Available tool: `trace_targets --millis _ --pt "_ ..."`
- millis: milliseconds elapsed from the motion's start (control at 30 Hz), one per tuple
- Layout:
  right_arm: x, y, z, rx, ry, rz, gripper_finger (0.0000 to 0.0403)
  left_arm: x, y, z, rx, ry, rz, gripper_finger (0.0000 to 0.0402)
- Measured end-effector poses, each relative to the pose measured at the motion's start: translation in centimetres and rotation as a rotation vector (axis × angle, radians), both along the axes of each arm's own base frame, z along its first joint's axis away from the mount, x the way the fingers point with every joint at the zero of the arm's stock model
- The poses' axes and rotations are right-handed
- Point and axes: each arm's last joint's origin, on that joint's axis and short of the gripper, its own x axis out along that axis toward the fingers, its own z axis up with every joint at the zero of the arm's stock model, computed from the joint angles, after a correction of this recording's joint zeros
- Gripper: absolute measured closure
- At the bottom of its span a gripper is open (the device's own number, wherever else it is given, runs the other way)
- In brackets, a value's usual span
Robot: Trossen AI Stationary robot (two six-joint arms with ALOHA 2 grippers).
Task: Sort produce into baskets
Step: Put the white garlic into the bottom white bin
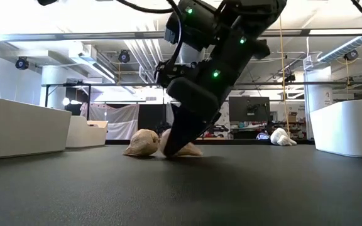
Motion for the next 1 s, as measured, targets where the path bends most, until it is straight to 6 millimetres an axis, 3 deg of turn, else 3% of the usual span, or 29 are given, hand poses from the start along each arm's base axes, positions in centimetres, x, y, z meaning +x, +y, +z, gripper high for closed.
trace_targets --millis 200,333,467,667,833,1000 --pt "-0.9 -0.3 2.7 0.030 -0.007 -0.046 0.0264 0.3 -0.1 -0.3 0.023 -0.031 0.013 0.0233" --pt "-3.2 -0.7 5.5 0.028 0.082 -0.072 0.0276 0.8 -0.4 -1.0 0.023 -0.074 0.005 0.0233" --pt "-7.2 -1.2 9.7 -0.016 0.189 -0.156 0.0270 1.3 -0.8 -2.1 0.011 -0.097 0.005 0.0233" --pt "-15.9 -2.2 14.0 -0.025 0.318 -0.393 0.0274 2.1 -1.3 -3.8 -0.005 -0.123 0.004 0.0233" --pt "-22.3 -3.1 13.0 0.105 0.351 -0.621 0.0272 2.7 -1.6 -5.0 0.001 -0.135 0.022 0.0233" --pt "-25.7 -3.8 9.5 0.180 0.376 -0.833 0.0273 3.4 -1.9 -5.6 0.004 -0.138 0.031 0.0233"
